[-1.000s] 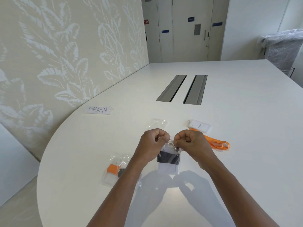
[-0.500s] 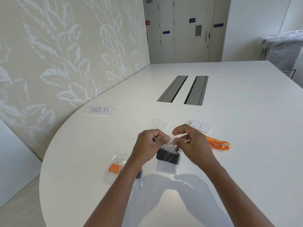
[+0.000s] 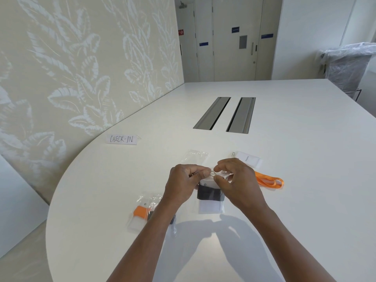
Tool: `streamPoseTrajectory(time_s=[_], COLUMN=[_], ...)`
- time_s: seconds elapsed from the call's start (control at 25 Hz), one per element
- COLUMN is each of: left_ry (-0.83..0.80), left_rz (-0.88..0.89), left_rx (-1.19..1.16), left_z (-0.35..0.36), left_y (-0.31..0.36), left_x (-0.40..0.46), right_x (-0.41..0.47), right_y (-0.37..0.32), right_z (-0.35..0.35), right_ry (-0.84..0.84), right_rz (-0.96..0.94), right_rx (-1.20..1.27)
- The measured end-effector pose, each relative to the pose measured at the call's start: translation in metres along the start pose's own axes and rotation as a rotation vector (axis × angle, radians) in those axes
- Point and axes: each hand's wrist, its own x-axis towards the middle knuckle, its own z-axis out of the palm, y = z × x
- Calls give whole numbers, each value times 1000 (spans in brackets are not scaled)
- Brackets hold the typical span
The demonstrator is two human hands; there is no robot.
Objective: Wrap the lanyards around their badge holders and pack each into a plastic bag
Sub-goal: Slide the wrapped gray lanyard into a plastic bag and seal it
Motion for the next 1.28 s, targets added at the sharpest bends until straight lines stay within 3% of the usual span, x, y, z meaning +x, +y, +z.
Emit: streamPoseTrajectory(time_s=[0.48, 1.08, 1.28], left_ry=[127, 199, 268], left_rz=[53, 28, 72], left_rx=[-22, -63, -30], left_z=[8, 16, 15], left_y=[-2, -1, 5], left_x=[-7, -8, -5], right_x=[6, 9, 4], right_y=[-1, -3, -4], right_z=[2, 7, 2], right_ry=[-101, -176, -183], right_rz=[82, -14, 88], right_rx=[1, -5, 273])
